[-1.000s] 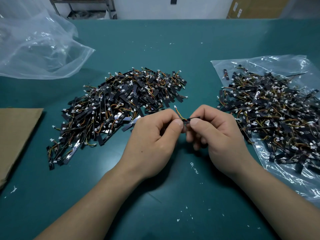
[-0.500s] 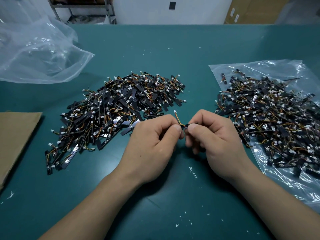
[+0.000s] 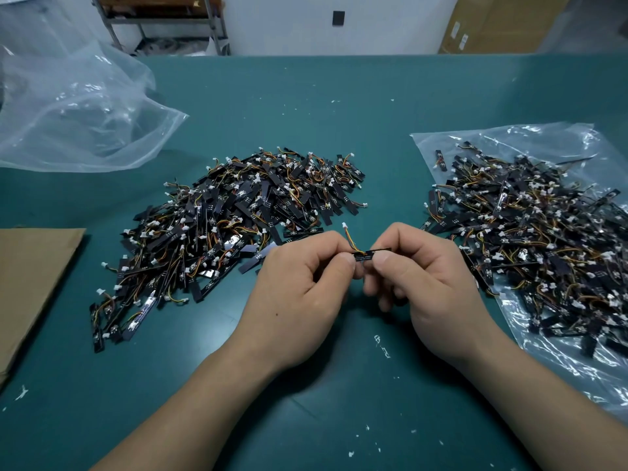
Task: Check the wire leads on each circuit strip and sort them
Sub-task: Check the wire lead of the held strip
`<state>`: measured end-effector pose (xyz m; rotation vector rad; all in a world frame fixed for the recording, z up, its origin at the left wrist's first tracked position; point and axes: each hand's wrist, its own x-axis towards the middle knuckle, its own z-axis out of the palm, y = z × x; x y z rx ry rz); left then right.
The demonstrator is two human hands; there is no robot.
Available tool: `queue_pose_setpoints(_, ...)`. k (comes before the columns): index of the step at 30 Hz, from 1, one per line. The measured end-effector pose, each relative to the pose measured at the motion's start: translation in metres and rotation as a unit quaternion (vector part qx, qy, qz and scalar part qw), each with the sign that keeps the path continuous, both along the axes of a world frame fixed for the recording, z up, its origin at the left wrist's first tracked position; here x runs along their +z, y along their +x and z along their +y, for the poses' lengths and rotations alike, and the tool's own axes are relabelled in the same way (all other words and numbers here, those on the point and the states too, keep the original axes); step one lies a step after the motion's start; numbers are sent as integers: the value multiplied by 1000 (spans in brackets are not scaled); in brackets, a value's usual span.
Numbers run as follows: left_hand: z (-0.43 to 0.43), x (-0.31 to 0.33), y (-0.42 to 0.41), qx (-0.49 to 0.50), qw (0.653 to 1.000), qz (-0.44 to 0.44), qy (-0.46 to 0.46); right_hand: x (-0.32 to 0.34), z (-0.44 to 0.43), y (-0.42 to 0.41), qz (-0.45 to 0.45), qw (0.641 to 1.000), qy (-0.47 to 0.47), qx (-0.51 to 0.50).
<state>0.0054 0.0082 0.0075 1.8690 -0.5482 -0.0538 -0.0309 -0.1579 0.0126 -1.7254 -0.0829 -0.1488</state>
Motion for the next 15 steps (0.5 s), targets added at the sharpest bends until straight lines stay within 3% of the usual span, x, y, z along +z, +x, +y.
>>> queue_pose_setpoints(15,0,2,-1,2,1000,-8,3,-1,0,1,3,1000,-20,-1)
